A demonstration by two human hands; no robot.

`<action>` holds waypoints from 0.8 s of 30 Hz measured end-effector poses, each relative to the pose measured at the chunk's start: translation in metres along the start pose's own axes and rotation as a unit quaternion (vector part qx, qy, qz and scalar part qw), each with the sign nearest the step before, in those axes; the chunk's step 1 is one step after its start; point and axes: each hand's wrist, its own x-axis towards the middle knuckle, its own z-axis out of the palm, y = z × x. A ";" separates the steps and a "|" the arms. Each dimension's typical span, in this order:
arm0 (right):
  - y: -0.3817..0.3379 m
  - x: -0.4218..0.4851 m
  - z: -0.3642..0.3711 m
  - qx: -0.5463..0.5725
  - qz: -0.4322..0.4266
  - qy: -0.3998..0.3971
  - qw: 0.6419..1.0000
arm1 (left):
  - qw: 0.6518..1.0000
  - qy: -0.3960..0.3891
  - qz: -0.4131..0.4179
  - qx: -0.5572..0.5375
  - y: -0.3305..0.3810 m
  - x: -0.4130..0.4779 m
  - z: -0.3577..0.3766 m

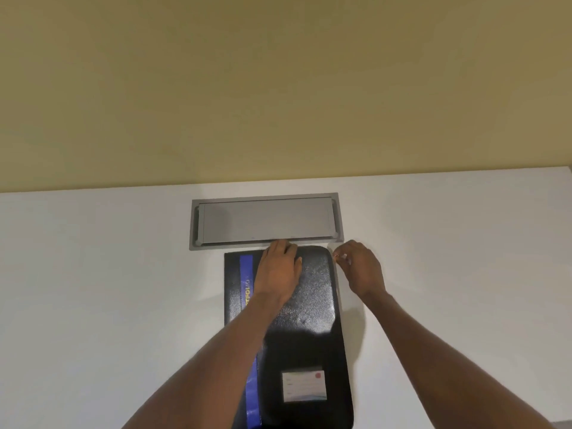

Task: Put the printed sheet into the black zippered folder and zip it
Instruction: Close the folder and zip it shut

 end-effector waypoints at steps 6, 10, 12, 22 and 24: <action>-0.007 0.039 -0.018 -0.104 -0.092 -0.082 0.987 | 1.000 0.006 0.009 -0.020 0.010 -0.002 -0.001; -0.022 0.069 -0.025 -0.169 -0.169 -0.150 0.959 | 0.999 0.010 0.010 -0.031 0.015 -0.005 0.000; -0.036 0.082 -0.025 -0.215 -0.202 -0.187 0.937 | 0.999 0.014 0.014 -0.033 0.018 -0.006 -0.001; -0.105 0.110 0.000 -0.265 -0.255 -0.252 0.895 | 0.998 0.034 0.013 -0.045 0.023 -0.012 -0.004; -0.118 0.112 0.007 -0.255 -0.242 -0.269 0.897 | 0.997 0.046 0.024 -0.054 0.025 -0.015 -0.004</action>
